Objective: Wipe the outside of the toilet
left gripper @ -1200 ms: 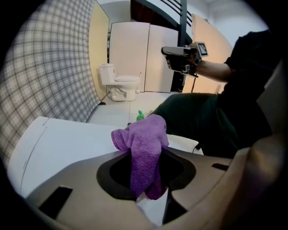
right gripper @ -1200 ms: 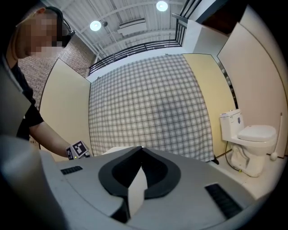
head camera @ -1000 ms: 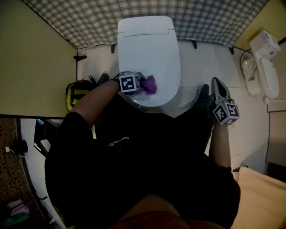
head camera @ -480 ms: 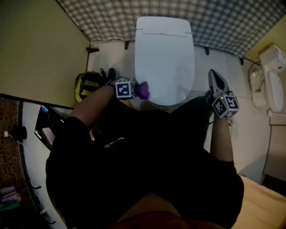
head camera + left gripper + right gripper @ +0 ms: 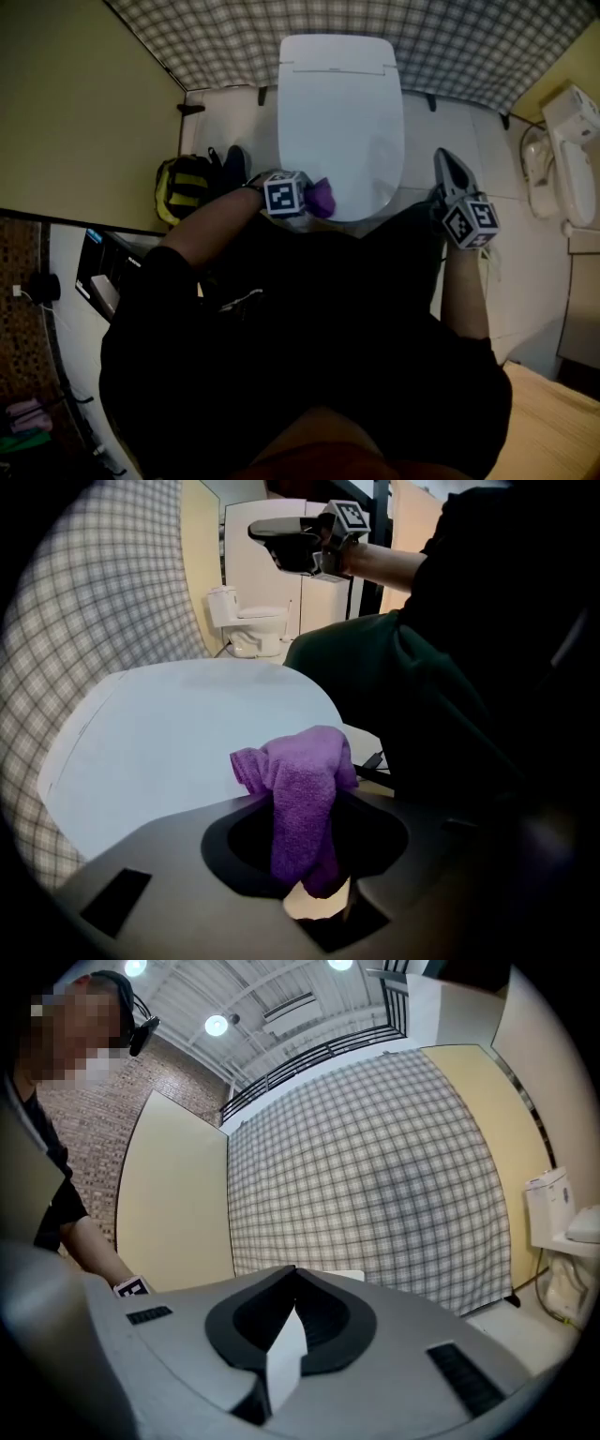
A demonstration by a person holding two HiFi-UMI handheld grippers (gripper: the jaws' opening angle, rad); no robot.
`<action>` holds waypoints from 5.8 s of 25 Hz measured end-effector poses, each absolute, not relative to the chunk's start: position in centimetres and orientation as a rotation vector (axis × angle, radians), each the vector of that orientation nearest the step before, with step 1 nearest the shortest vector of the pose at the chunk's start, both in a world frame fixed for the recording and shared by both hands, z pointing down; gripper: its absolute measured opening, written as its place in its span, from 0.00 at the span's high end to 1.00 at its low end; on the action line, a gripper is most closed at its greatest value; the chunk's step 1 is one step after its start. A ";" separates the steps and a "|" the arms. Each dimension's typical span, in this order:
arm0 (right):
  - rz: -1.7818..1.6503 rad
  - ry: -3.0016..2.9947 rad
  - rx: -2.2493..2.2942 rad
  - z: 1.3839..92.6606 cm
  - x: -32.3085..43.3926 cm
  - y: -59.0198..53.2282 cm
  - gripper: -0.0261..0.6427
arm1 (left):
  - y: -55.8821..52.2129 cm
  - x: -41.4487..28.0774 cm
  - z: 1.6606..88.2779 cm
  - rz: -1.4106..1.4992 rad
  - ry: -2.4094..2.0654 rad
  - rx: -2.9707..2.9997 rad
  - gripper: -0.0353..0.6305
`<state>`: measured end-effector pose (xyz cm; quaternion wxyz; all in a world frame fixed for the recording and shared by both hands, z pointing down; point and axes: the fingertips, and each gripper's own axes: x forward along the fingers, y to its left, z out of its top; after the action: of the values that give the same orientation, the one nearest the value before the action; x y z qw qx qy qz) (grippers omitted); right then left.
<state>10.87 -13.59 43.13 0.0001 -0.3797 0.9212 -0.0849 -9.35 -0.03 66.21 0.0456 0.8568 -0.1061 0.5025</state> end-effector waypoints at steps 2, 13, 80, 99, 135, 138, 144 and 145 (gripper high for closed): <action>-0.271 2.878 -1.222 43.2 11.8 -13.5 0.96 | -0.3 -6.8 66.3 1.537 -0.292 2.634 0.75; -0.298 2.767 -1.456 44.7 21.7 -11.3 0.96 | -5.6 5.8 66.5 1.517 -0.225 2.673 0.75; -0.494 3.142 -1.175 50.8 5.9 -19.0 0.96 | -36.5 -39.2 56.0 0.229 -1.532 2.155 0.75; -0.709 3.113 -1.229 55.8 7.9 -26.4 0.96 | -50.1 -43.1 64.1 0.261 -1.409 1.944 0.78; -0.043 3.064 -0.925 38.3 5.7 -4.1 0.96 | -5.4 -22.7 66.8 0.973 -1.117 2.256 0.77; -0.014 3.036 -0.924 37.3 6.5 -2.2 0.96 | -1.8 -19.6 66.5 1.106 -1.019 2.353 0.77; 0.087 3.015 -0.881 35.0 6.5 0.5 0.96 | 3.8 -14.4 67.3 1.651 -0.650 2.517 0.76; 0.101 3.010 -0.879 34.7 6.5 0.8 0.96 | 4.4 -13.3 67.4 1.710 -0.604 2.537 0.76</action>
<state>6.51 0.82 34.69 0.0023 -0.2802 0.9594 0.0321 -13.33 4.36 67.42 0.0113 0.8135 -0.1937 0.5483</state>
